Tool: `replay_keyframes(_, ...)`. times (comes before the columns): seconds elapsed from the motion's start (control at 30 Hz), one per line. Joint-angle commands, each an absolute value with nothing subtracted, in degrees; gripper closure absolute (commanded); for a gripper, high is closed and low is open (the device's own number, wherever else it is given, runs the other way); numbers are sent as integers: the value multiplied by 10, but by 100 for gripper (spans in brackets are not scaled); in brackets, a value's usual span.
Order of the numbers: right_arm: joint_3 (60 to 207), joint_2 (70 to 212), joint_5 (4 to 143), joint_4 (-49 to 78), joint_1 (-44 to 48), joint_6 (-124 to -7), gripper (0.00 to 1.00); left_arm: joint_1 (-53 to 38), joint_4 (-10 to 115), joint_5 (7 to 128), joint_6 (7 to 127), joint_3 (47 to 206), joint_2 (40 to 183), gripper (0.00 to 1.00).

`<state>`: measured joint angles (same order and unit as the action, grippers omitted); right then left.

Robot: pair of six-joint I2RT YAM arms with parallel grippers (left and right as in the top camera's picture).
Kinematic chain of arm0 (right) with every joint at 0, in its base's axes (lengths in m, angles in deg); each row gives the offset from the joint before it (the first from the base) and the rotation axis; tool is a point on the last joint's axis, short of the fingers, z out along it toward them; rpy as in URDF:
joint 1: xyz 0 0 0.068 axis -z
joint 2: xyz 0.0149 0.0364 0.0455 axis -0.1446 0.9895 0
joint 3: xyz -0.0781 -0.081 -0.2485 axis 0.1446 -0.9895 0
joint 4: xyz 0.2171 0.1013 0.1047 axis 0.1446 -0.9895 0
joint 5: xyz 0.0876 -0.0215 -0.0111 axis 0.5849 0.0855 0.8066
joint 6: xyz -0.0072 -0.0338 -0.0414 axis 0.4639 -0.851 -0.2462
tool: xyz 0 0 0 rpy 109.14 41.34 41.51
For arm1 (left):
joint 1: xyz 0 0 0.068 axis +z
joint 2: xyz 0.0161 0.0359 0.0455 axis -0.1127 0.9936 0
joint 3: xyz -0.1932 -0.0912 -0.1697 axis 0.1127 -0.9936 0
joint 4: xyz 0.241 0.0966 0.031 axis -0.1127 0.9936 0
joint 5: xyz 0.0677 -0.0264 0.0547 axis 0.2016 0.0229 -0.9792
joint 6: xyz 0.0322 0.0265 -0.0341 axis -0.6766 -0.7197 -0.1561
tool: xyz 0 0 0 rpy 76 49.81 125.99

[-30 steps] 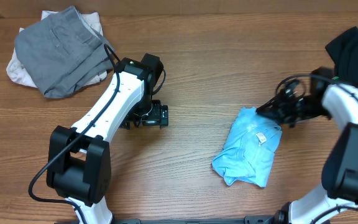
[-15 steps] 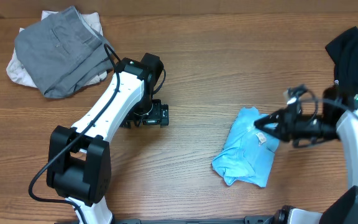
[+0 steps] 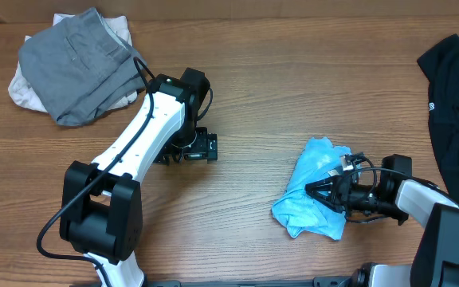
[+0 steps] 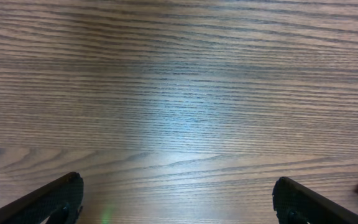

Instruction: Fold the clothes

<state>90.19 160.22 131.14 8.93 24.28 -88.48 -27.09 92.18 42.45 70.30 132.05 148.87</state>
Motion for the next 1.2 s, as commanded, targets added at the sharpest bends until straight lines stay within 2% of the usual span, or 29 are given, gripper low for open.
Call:
replay_keyframes(0.0,897,1613,1266,89,236,-832,85,-270,921,427,691,1319,1487,0)
replay_keyframes(0.1,897,1613,1177,86,244,-743,96,-270,921,427,691,1319,1487,0)
replay_keyframes(0.2,897,1612,1104,91,262,-679,96,-270,923,427,688,1319,1487,0)
replay_keyframes(0.43,928,1586,1104,24,280,-673,96,-270,922,427,685,1319,1487,0)
replay_keyframes(0.7,1022,1427,1057,-125,280,-669,96,-270,924,427,685,1319,1487,0)
replay_keyframes(0.73,1027,1406,1058,-135,279,-670,94,-270,924,427,685,1319,1487,0)
replay_keyframes(0.8,1026,1367,1074,-146,274,-676,84,-270,924,427,685,1319,1487,0)
replay_keyframes(0.87,1026,1346,1101,-156,262,-710,80,-270,922,427,685,1319,1487,0)
replay_keyframes(1.03,1003,1346,1152,-133,207,-749,82,-270,919,428,685,1319,1487,0)
replay_keyframes(1.17,940,1372,1244,-33,155,-747,82,-270,919,428,686,1319,1487,0)
